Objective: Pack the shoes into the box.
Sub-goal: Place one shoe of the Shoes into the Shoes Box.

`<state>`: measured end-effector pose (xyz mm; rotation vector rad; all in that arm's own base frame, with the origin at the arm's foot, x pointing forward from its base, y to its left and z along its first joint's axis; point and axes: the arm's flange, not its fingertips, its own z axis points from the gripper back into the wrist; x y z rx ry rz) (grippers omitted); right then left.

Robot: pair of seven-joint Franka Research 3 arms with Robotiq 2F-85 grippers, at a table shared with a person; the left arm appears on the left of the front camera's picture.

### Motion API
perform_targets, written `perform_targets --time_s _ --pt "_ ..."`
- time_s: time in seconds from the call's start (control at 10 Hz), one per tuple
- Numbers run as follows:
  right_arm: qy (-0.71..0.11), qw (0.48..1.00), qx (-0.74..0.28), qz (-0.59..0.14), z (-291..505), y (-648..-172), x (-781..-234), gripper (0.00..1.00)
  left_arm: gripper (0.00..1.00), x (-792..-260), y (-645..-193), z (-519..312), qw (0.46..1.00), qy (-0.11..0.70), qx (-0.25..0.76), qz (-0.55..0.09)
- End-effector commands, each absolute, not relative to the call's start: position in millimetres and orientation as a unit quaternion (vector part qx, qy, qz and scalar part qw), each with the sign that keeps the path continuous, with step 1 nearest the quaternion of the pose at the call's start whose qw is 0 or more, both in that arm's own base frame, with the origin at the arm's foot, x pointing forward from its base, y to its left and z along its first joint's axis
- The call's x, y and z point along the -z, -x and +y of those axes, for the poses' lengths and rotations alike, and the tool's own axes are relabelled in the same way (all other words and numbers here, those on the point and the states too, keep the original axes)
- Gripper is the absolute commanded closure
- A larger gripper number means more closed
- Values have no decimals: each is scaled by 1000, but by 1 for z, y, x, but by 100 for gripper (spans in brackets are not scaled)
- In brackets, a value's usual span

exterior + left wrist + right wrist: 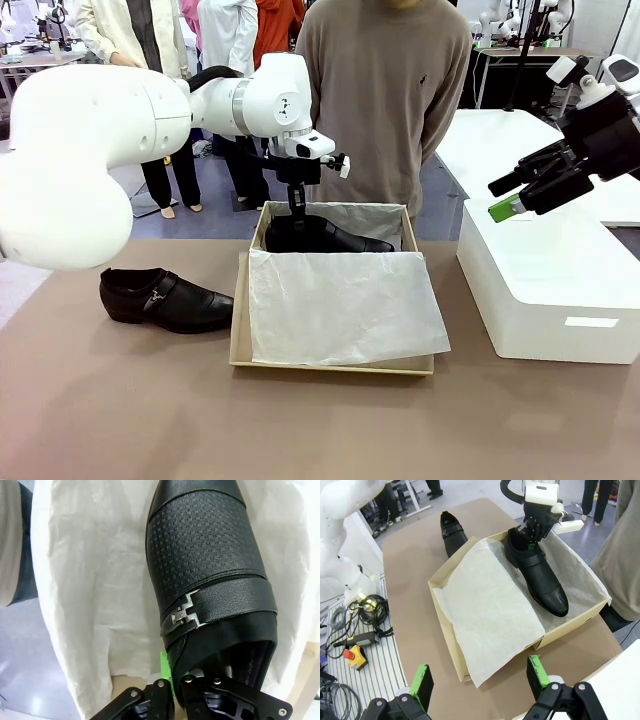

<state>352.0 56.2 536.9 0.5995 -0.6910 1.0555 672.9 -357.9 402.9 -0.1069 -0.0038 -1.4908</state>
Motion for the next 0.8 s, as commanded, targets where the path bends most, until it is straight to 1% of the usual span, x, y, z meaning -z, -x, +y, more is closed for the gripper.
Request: perform_targets --time_s 0.0,0.1,0.5,0.6,0.7 --pt "-283 754 -491 -332 58 -356 -537 0 100 -407 -671 -356 741 48 669 -6" --pt "-283 754 -491 -332 58 -356 -537 0 95 -407 -671 -356 743 51 668 -4" --pt "-283 754 -491 -332 58 -356 -537 0 17 -414 -670 -353 743 57 667 -3" --pt "-283 754 -491 -332 58 -356 -537 0 0 -423 -671 -352 743 54 667 -4" --pt "-283 754 -491 -332 58 -356 -537 0 0 -437 -672 -349 747 53 663 -6"
